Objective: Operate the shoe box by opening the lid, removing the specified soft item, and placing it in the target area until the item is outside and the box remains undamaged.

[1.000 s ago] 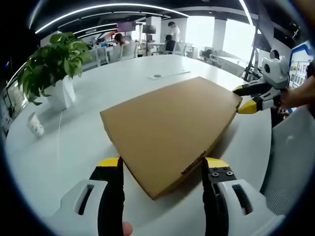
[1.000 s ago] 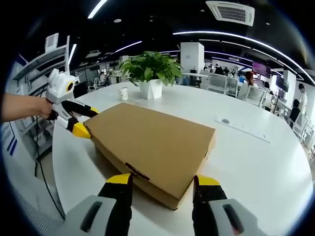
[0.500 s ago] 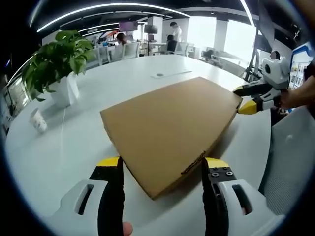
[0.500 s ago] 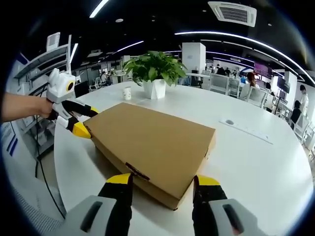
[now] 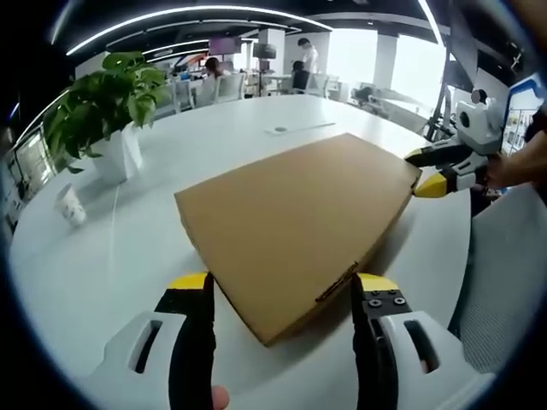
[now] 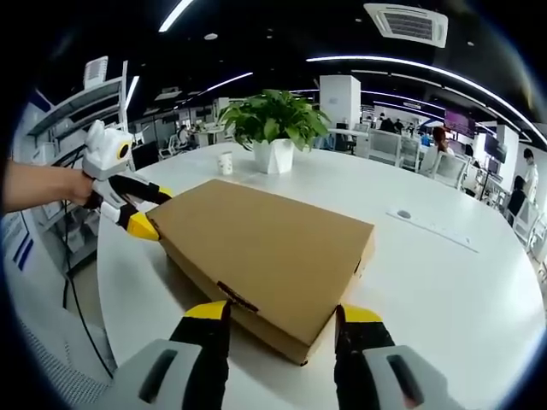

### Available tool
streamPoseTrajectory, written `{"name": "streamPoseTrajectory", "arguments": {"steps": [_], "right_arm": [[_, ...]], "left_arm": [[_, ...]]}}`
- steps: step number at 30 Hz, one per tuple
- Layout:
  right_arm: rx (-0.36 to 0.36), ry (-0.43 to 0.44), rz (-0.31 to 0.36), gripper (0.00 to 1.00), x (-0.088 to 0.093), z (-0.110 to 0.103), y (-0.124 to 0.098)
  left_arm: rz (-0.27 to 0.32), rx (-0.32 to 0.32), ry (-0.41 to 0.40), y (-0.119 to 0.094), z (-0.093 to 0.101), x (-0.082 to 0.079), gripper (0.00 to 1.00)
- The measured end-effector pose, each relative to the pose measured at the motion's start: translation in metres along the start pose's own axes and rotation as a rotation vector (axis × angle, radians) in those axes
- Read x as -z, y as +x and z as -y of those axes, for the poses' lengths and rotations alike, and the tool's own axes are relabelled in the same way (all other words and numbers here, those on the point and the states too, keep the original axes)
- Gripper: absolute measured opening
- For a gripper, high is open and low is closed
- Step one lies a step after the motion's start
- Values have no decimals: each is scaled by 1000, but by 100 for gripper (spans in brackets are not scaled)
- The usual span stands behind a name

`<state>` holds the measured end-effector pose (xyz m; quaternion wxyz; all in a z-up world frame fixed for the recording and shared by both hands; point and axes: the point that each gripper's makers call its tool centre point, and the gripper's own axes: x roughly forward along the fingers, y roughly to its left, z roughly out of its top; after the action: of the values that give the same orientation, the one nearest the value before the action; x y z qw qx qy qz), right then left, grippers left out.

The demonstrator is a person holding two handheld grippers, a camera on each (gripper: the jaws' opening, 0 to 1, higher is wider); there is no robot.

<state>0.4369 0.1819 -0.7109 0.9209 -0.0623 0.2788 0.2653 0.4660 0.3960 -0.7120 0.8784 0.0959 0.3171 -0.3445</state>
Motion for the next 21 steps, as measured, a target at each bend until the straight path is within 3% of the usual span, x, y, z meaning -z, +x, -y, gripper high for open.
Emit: {"name": "streamPoseTrajectory", "arguments": {"steps": [21], "right_arm": [[-23,-85,40,45,4,3,2]], "left_arm": [[52,-52,-18,1,-2,8,64]]}}
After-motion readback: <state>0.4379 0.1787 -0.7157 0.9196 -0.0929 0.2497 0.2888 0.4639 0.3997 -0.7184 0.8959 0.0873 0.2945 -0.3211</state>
